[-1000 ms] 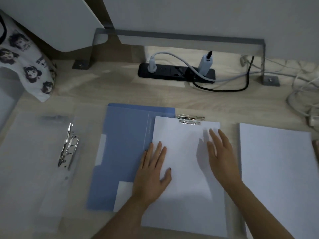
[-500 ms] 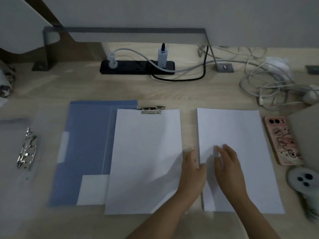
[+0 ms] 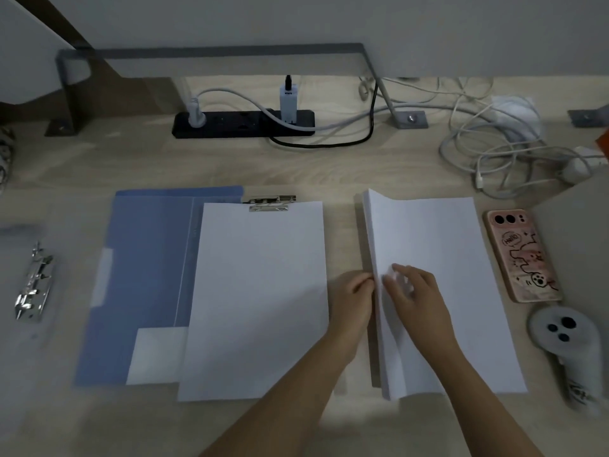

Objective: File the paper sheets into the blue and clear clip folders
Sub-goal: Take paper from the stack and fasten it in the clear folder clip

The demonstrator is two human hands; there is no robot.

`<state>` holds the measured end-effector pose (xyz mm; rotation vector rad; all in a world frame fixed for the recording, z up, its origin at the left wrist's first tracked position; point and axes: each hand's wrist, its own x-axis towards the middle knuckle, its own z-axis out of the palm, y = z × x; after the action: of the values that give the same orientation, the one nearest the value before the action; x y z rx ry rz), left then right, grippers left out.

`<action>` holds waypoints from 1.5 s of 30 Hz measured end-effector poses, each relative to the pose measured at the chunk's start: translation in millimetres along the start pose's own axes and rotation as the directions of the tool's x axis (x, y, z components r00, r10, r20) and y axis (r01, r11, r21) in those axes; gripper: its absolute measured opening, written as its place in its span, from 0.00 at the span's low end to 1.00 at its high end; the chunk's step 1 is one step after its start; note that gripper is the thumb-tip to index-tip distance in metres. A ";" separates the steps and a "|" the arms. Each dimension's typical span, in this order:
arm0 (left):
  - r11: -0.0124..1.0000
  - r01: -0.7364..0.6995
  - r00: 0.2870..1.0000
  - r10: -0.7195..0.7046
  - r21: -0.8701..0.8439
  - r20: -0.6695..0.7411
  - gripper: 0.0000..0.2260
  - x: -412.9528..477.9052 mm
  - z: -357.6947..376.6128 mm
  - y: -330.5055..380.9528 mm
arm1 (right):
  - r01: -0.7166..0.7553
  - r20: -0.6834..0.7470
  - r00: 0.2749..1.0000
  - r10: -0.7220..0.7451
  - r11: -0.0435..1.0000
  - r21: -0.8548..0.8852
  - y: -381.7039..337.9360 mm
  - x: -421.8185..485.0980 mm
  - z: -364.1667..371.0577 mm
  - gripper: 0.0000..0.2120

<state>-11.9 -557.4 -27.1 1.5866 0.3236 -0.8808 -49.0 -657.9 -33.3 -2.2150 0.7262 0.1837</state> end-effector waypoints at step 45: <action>0.984 -0.177 0.982 0.179 0.037 -0.065 0.13 -11.2 14.4 -13.2 | -0.051 -0.034 0.998 0.058 0.983 0.178 4.7 -0.9 -5.9 0.18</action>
<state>-33.1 -564.9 -28.6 1.6488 0.2127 -0.6982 -52.9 -664.3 -31.9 -2.0364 0.7940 0.0988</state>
